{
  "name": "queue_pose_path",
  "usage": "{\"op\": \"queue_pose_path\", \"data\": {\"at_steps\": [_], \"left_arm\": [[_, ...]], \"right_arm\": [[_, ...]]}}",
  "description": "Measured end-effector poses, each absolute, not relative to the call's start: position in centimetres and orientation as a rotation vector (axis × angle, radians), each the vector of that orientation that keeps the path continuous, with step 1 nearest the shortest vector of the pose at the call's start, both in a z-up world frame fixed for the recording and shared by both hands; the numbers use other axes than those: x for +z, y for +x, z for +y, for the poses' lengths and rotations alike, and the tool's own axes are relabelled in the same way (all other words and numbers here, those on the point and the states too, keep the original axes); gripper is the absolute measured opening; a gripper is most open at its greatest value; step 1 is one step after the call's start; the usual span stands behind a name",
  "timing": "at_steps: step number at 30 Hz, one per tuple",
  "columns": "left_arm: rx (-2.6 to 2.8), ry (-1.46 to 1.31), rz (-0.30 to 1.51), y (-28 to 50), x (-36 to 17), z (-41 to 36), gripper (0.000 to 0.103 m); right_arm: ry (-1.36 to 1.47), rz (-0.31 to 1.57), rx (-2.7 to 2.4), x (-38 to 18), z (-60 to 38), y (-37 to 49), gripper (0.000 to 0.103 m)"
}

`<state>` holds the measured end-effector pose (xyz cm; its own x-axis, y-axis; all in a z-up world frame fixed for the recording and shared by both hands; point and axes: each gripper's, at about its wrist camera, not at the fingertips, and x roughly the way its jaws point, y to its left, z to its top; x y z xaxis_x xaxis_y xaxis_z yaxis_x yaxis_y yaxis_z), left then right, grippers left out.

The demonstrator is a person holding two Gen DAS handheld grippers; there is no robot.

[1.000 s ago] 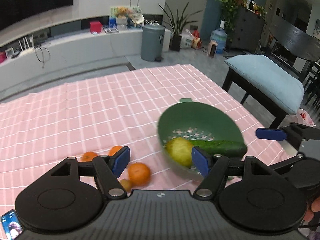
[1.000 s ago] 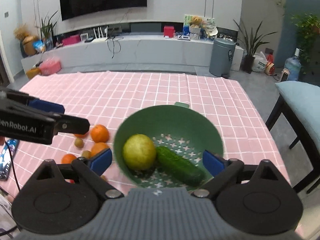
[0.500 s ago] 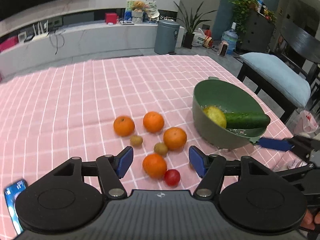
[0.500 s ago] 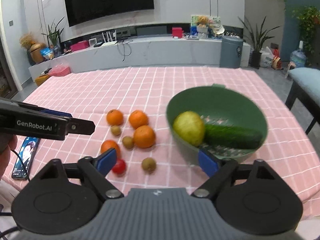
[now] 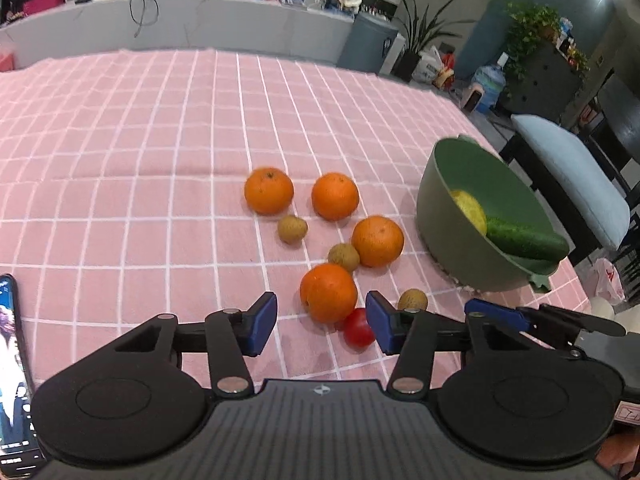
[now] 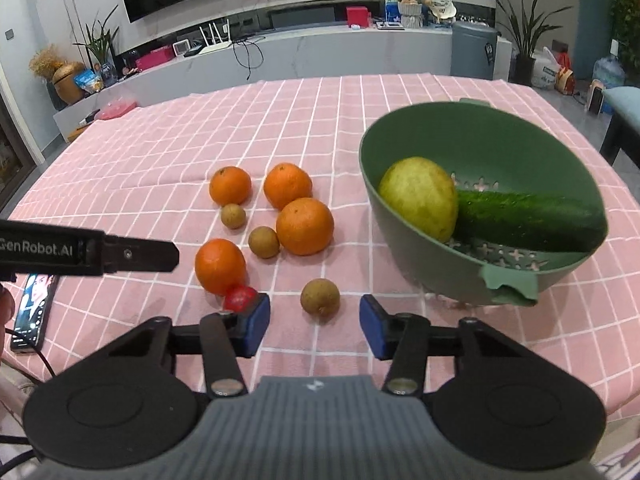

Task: Organize fruits
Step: 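Move both open tools back toward the remaining fruits, then grasp a brown kiwi with the right tool while the left tool grasps an orange, then carry kiwi and orange into the green colander and open both tools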

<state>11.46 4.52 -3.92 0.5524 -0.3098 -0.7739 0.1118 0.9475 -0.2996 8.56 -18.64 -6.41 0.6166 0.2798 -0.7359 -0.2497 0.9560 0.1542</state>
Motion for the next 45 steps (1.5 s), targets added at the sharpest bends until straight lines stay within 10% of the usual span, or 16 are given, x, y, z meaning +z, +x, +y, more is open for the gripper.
{"op": "queue_pose_path", "data": {"at_steps": [21, 45], "left_arm": [[-0.257, -0.23, 1.02, 14.7, -6.5, 2.8, 0.045], [-0.288, -0.3, 0.877, 12.5, -0.4, 2.2, 0.042]], "right_arm": [[0.066, 0.921, 0.321, -9.6, -18.3, 12.0, 0.024], [0.025, 0.759, 0.424, -2.9, -19.5, 9.0, 0.023]]}}
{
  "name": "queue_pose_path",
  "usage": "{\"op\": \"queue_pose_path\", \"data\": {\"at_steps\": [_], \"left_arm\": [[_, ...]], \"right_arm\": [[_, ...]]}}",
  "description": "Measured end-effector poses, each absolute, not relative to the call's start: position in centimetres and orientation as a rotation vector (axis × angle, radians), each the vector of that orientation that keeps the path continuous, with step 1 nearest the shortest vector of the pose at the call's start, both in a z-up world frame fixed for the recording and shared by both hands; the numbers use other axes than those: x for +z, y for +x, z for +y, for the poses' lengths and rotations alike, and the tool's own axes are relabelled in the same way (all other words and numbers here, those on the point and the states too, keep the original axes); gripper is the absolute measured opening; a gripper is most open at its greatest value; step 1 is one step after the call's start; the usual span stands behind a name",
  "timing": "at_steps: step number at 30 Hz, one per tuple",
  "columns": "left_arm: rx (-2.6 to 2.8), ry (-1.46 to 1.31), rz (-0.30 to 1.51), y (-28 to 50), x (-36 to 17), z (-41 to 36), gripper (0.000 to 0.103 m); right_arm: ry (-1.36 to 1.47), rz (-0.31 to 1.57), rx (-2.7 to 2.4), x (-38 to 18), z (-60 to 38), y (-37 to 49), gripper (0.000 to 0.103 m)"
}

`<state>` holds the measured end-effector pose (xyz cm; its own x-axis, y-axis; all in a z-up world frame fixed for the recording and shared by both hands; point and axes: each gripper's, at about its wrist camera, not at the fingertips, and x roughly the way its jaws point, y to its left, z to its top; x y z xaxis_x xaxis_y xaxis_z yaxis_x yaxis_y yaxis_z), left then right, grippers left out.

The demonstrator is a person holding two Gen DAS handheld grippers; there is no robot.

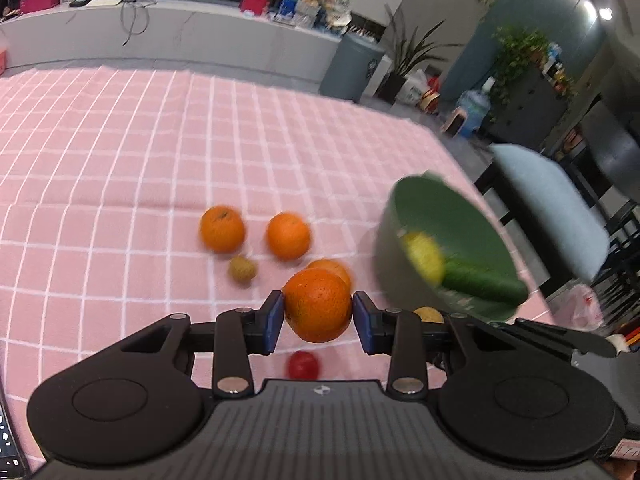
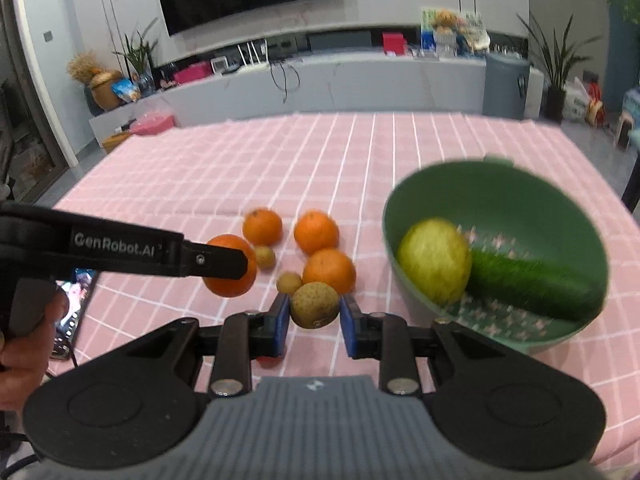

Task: Organize fruits
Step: 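Carry kiwi and orange into the green colander and open both tools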

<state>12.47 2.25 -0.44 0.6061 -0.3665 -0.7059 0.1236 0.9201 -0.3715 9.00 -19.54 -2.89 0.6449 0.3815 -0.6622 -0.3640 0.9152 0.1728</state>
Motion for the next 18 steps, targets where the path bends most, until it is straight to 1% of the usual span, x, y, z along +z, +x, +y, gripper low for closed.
{"op": "queue_pose_path", "data": {"at_steps": [7, 11, 18], "left_arm": [[-0.39, -0.28, 0.851, 13.8, 2.7, -1.9, 0.042], [-0.428, -0.243, 0.89, 14.8, 2.8, -5.1, 0.042], [-0.484, -0.157, 1.006, 16.6, 1.4, -9.5, 0.042]], "right_arm": [[0.024, 0.721, 0.378, 0.1, -23.1, 8.7, 0.023], [0.0, 0.75, 0.32, 0.3, -25.6, 9.5, 0.023], [-0.03, 0.871, 0.273, -1.0, -29.0, 11.8, 0.023]]}}
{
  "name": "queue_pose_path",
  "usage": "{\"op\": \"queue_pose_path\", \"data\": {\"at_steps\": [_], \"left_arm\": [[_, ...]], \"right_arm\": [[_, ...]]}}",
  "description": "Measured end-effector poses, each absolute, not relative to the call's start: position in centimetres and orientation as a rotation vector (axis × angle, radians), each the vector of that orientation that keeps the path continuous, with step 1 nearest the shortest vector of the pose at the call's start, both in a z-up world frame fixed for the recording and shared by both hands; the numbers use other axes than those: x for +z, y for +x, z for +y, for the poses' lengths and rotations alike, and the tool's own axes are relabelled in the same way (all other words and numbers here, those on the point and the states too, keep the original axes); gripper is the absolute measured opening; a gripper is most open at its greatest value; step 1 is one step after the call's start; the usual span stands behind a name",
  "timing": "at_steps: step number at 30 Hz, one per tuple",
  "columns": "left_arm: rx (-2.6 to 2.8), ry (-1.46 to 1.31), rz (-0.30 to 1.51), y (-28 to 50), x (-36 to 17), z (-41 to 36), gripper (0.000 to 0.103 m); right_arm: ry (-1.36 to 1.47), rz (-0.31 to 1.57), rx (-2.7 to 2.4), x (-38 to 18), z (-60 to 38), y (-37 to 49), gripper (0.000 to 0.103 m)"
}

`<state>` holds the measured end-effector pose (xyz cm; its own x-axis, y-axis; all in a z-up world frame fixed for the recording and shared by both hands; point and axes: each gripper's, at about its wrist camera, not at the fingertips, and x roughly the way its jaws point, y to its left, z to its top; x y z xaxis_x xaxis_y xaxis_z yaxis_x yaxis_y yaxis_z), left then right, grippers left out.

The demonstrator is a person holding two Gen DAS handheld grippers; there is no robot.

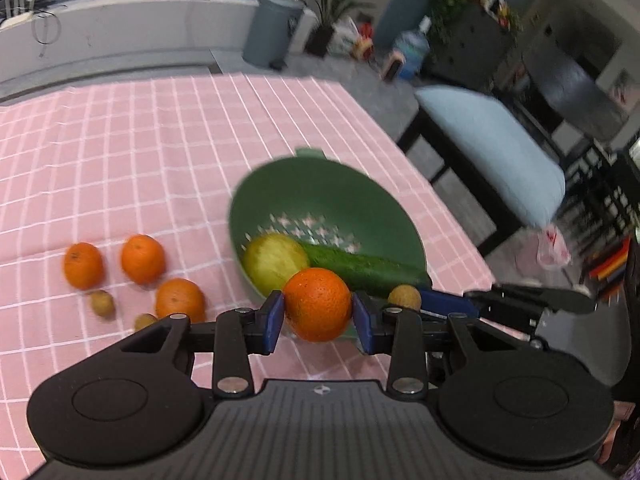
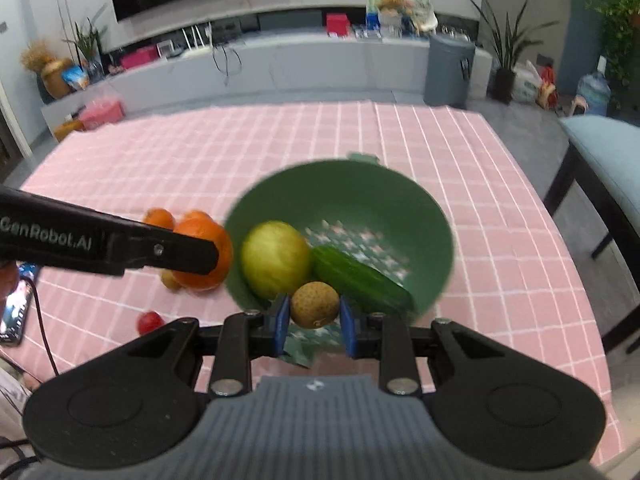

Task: Organize fruits
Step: 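Carry kiwi and orange into the green colander and open both tools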

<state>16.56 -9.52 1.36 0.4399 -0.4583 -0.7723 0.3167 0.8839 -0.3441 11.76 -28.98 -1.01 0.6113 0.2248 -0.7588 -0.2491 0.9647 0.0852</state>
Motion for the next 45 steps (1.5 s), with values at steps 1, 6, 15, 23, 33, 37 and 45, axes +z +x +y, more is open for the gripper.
{"op": "queue_pose_path", "data": {"at_steps": [1, 6, 15, 23, 33, 37, 45], "left_arm": [[-0.49, -0.146, 1.021, 16.6, 1.1, -9.9, 0.042], [-0.504, -0.09, 1.065, 17.3, 0.3, -11.3, 0.042], [-0.495, -0.037, 1.103, 19.1, -0.5, -12.5, 0.042], [-0.498, -0.039, 1.14, 19.8, -2.0, -12.8, 0.042], [-0.497, -0.041, 1.138, 19.9, -2.1, -12.8, 0.046], [-0.488, -0.054, 1.108, 19.5, -1.3, -12.3, 0.056], [-0.47, -0.08, 0.981, 17.7, 1.8, -10.5, 0.058]], "right_arm": [[-0.036, 0.887, 0.276, -1.2, -29.1, 12.0, 0.023], [-0.064, 0.955, 0.301, -2.4, -29.4, 13.0, 0.023], [-0.104, 0.992, 0.336, -3.1, -28.8, 14.3, 0.023], [-0.101, 1.022, 0.355, -3.7, -28.4, 15.0, 0.023], [-0.108, 1.024, 0.353, -3.5, -28.3, 15.0, 0.024], [-0.111, 1.012, 0.35, -3.0, -28.2, 14.7, 0.029], [-0.141, 0.948, 0.318, -1.6, -27.7, 13.2, 0.055]]}}
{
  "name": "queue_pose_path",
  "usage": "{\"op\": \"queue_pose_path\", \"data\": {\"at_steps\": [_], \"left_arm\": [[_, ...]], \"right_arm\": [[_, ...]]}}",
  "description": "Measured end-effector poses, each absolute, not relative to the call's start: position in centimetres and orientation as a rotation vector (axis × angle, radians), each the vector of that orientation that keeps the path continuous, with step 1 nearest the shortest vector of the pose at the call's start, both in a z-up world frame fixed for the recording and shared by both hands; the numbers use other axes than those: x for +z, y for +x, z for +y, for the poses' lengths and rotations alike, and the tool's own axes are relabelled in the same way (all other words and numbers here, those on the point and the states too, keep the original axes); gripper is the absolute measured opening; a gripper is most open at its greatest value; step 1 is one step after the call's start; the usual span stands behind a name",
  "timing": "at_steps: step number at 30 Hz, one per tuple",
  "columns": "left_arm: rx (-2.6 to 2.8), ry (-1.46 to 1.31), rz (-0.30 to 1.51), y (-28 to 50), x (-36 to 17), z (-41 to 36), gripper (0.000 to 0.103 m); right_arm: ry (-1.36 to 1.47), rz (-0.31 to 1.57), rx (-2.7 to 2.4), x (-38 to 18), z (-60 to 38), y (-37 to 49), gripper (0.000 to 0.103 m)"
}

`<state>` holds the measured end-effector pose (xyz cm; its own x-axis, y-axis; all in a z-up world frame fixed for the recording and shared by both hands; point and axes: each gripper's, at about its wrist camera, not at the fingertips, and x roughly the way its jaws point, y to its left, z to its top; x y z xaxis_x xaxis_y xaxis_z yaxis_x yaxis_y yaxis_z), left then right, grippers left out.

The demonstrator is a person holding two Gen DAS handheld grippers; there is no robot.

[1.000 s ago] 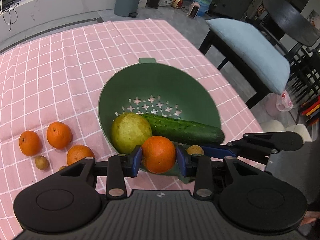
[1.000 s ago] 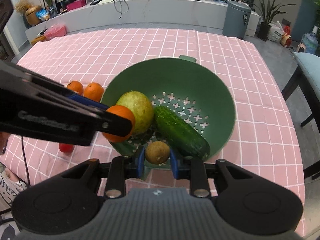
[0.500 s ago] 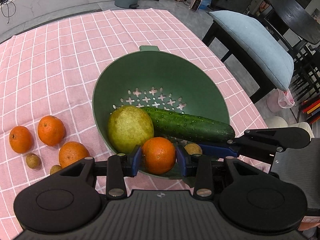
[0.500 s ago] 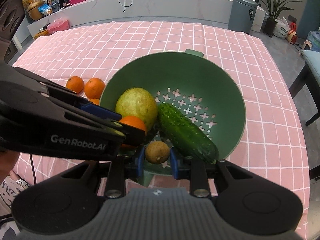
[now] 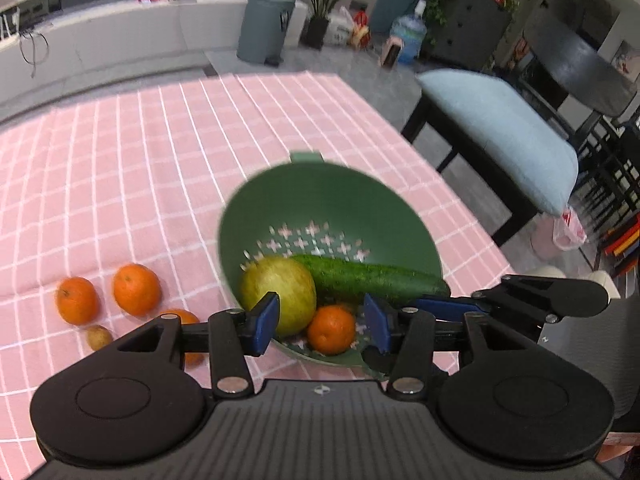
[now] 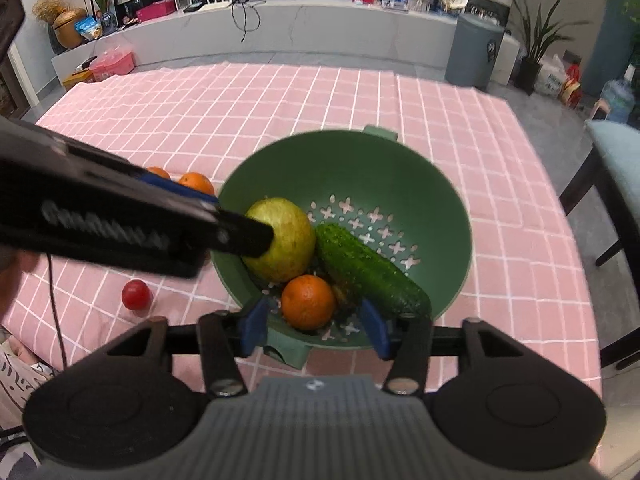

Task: Organize fruits
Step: 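Carry kiwi and orange into the green colander and open both tools, then grasp an orange with the right tool while the left tool grasps another orange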

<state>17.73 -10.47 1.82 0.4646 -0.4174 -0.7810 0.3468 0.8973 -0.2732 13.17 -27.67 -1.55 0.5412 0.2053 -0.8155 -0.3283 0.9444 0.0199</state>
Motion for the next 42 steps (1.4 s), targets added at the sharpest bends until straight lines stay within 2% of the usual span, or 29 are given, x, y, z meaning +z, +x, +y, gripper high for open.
{"op": "queue_pose_path", "data": {"at_steps": [9, 20, 33, 42], "left_arm": [[-0.388, -0.044, 0.864, 15.9, 3.6, -7.0, 0.058], [-0.302, -0.065, 0.828, 15.8, 2.6, -0.9, 0.058], [-0.229, -0.121, 0.854, 17.2, -1.4, 4.6, 0.058], [-0.223, -0.026, 0.913, 18.7, -4.1, 4.3, 0.058]], "right_arm": [[-0.153, 0.803, 0.265, 0.7, -26.9, 11.1, 0.057], [-0.16, 0.711, 0.401, 1.1, -22.1, 11.6, 0.056], [-0.354, 0.733, 0.55, -1.6, -15.6, 14.8, 0.037], [-0.562, 0.841, 0.638, -4.8, -13.9, 17.0, 0.035]]}}
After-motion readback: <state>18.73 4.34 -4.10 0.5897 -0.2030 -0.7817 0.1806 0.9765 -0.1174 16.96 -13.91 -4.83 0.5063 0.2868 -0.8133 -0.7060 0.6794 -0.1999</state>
